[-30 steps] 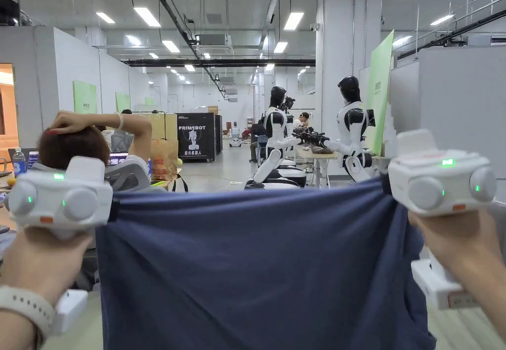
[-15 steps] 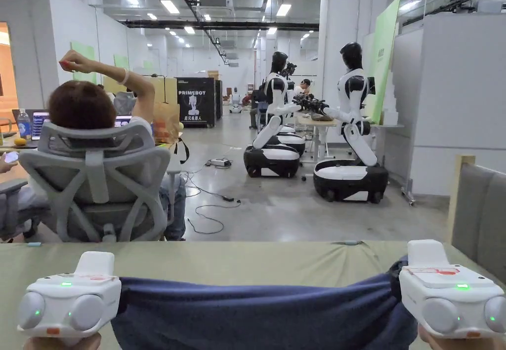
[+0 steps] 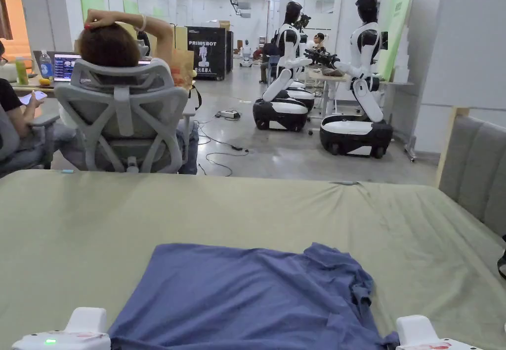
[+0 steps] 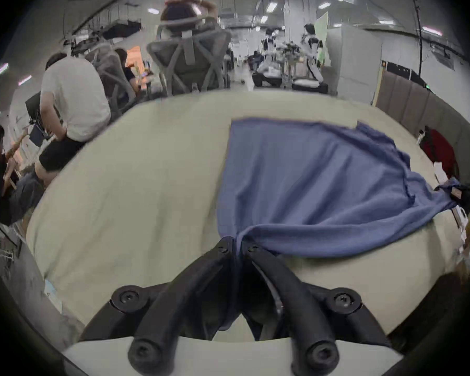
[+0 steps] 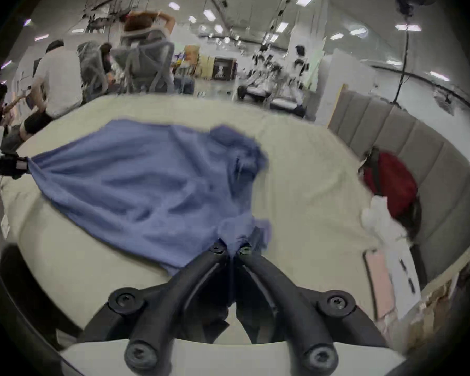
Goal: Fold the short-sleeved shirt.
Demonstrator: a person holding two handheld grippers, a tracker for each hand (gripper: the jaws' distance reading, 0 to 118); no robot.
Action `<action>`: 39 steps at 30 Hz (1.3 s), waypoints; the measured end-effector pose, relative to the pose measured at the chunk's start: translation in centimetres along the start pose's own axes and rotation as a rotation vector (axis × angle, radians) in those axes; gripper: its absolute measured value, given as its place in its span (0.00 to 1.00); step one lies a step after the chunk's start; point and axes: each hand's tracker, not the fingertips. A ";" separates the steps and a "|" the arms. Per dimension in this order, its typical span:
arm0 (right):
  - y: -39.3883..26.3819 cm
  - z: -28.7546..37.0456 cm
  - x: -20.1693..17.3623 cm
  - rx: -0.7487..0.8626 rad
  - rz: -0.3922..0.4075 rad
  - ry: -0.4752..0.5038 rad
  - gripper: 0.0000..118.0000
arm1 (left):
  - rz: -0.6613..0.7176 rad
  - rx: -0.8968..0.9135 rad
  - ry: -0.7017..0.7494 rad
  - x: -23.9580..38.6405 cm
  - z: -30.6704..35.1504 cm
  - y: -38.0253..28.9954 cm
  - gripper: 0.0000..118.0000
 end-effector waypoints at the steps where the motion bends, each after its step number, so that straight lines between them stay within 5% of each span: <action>1: -0.9 -0.1 -0.2 -0.043 -0.008 0.013 0.02 | 0.000 -0.025 0.011 -0.2 -0.3 -0.9 0.02; 5: -3.8 -0.8 -0.2 -0.119 -0.060 0.034 0.02 | 0.031 -0.060 0.009 -1.1 -0.9 -3.4 0.03; 7: -3.9 -0.6 -0.2 -0.097 -0.095 0.053 0.09 | 0.041 -0.045 0.002 -1.0 -0.2 -3.6 0.20; 9: -3.0 0.4 -0.6 -0.070 -0.099 0.008 0.57 | 0.025 0.014 0.056 -0.4 0.7 -3.0 0.77; 10: -2.4 1.1 -1.1 -0.050 -0.105 -0.001 0.79 | 0.004 0.056 0.071 0.5 1.8 -2.8 0.94; 11: -1.8 1.7 -1.5 -0.030 -0.110 0.014 0.94 | -0.011 0.097 0.074 1.6 2.9 -2.5 0.97; 12: -1.0 2.3 -2.2 0.007 -0.118 0.028 0.96 | -0.032 0.148 0.057 2.8 3.8 -2.0 0.95; 15: 1.3 3.6 -4.3 0.073 -0.100 0.024 0.91 | -0.125 0.171 0.007 6.6 4.6 -0.6 0.78; 16: 1.8 4.0 -4.9 0.086 -0.095 0.019 0.77 | -0.147 0.187 0.014 7.7 4.8 -0.2 0.61; 17: 2.2 4.4 -5.2 0.093 -0.093 0.034 0.39 | -0.161 0.198 0.018 8.4 5.1 -0.1 0.18; 19: 2.6 4.8 -5.6 0.096 -0.111 0.064 0.17 | -0.146 0.197 0.019 8.7 4.5 0.2 0.00; 21: 2.5 5.1 -5.5 0.108 -0.112 0.042 0.00 | -0.133 0.184 -0.029 8.4 5.1 0.4 0.00; 31: 1.0 5.2 -3.5 0.086 -0.100 0.081 0.00 | 0.118 0.024 -0.100 -3.1 3.8 0.4 0.01; 34: 0.9 4.6 -3.0 0.076 -0.096 0.071 0.00 | 0.120 -0.008 -0.094 -3.5 2.7 -0.2 0.79; 35: 0.9 4.5 -2.7 0.075 -0.100 0.070 0.00 | 0.122 -0.032 -0.099 -3.1 2.4 -0.5 0.98; 37: 0.9 4.5 -2.0 0.076 -0.110 0.059 0.00 | 0.093 -0.085 -0.135 -2.4 1.3 -1.0 0.91; 39: 0.8 4.3 -1.2 0.071 -0.121 0.049 0.00 | 0.049 -0.156 -0.124 -1.5 -0.2 -1.5 0.74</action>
